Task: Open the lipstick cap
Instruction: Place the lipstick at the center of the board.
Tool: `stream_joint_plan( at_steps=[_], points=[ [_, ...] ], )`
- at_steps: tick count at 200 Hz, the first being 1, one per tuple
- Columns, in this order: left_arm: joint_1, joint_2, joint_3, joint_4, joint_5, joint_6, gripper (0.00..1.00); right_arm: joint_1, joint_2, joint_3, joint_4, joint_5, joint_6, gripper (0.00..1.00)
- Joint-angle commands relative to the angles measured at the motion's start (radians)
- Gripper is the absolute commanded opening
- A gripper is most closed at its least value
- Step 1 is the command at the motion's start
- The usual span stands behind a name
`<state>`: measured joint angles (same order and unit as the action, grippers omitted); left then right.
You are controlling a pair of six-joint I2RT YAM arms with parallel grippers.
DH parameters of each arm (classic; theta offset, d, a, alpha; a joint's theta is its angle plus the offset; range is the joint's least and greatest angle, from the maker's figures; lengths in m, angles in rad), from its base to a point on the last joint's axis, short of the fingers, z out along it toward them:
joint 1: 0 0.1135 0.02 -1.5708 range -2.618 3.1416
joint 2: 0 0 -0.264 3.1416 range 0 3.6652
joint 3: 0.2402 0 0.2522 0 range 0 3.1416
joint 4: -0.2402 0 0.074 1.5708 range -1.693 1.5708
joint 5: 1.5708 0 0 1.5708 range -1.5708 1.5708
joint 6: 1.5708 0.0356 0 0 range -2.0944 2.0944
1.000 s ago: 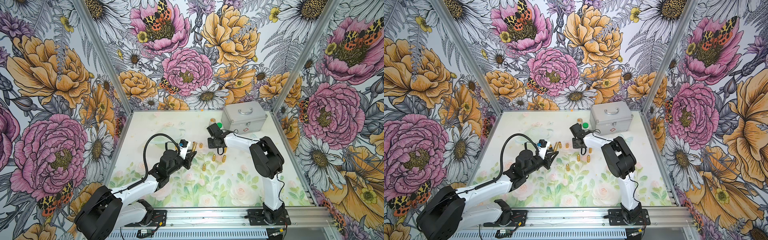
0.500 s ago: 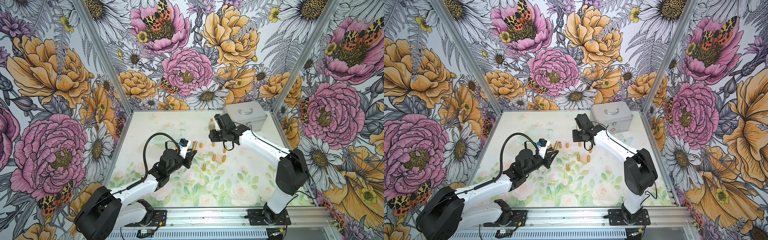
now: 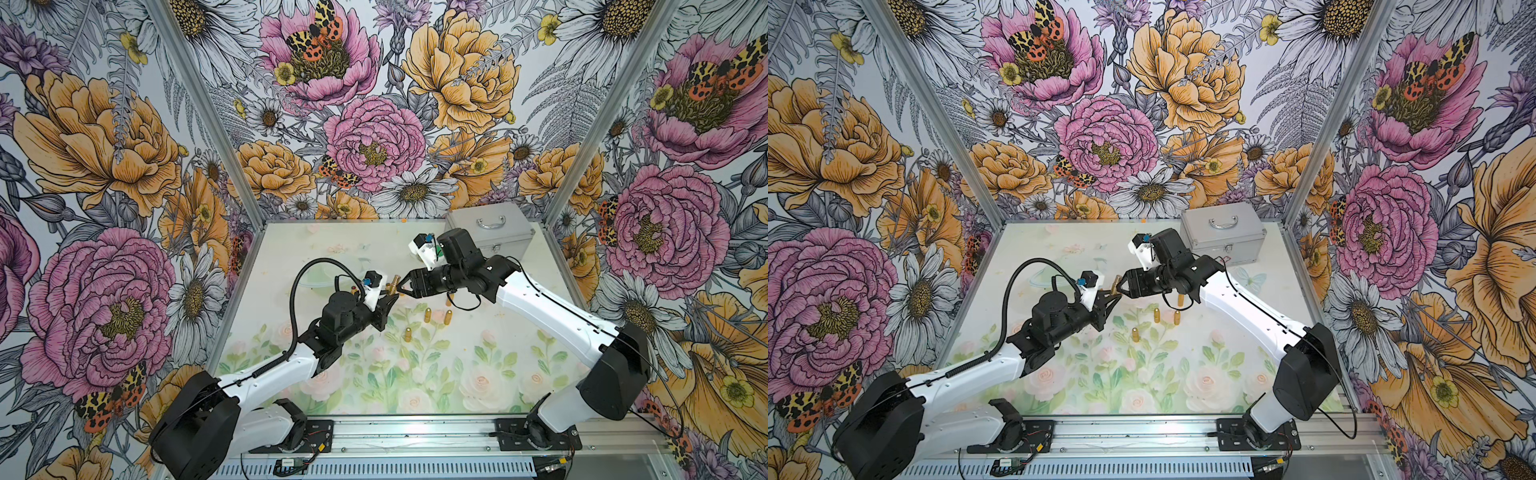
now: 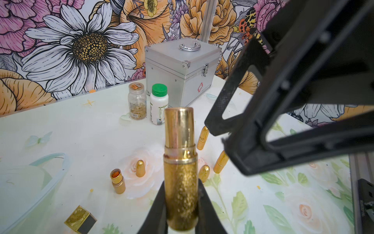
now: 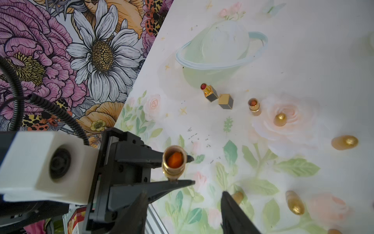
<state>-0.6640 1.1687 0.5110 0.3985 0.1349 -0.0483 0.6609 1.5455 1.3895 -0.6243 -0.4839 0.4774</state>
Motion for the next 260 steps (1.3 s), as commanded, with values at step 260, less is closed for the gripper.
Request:
stream_joint_plan(
  at_steps=[260],
  points=[
    [-0.025, -0.016, 0.032, -0.028, -0.037, 0.058, 0.00, 0.006, 0.105, 0.019, 0.100, -0.077, 0.079, 0.25]
  ],
)
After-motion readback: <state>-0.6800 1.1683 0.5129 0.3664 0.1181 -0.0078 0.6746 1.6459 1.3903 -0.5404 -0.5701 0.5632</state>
